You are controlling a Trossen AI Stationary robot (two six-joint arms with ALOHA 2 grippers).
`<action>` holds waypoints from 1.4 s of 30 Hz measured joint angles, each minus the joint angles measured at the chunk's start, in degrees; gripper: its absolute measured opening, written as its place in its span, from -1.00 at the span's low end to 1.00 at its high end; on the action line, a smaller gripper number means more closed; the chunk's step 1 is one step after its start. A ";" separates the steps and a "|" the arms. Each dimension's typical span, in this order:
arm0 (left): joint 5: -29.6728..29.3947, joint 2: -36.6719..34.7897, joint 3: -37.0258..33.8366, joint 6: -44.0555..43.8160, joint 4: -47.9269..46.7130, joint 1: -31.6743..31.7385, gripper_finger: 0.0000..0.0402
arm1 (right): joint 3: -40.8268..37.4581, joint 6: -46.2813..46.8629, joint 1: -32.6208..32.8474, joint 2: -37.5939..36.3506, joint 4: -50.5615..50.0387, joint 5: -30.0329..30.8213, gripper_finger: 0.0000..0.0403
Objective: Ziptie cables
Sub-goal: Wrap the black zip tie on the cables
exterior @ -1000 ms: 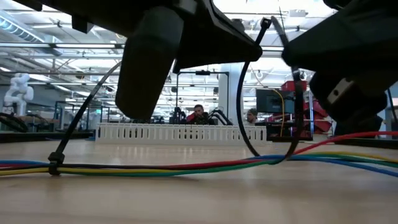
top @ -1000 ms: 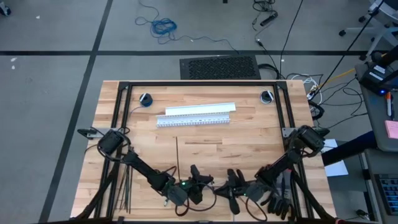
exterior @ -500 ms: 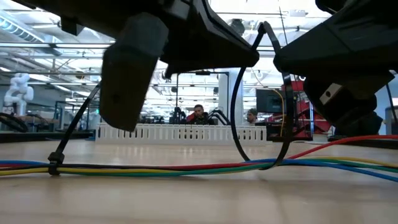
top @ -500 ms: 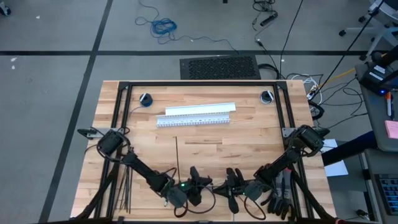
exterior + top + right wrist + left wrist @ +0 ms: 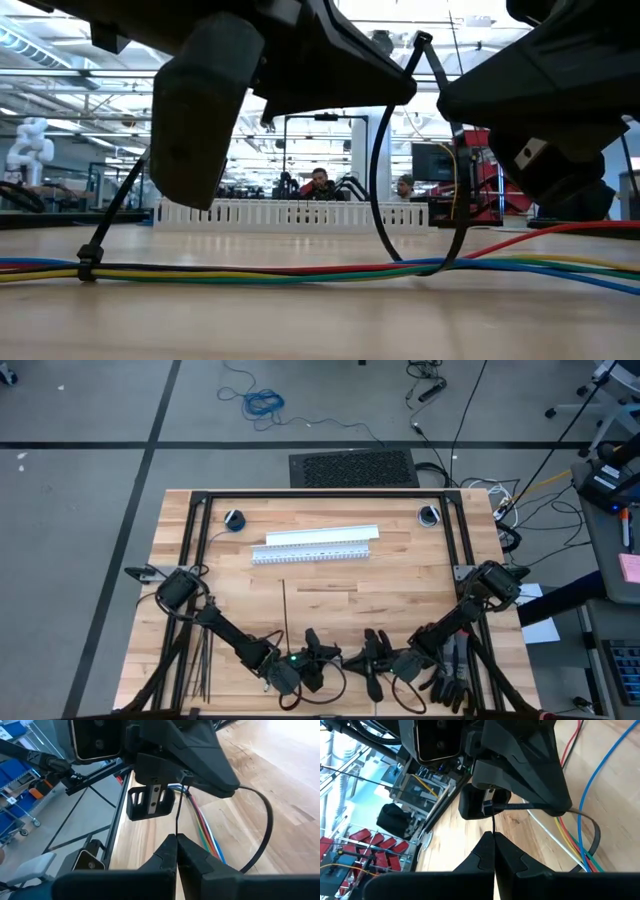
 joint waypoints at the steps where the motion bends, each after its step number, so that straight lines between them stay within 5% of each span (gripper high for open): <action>1: 0.00 0.00 0.00 -0.11 0.01 0.00 -1.00 | 0.00 0.00 -0.13 0.00 0.00 0.22 -1.00; 42: -0.28 1.55 0.02 -3.35 -1.47 -1.28 -1.00 | -0.07 -7.14 -1.80 -3.58 -1.25 7.13 -1.00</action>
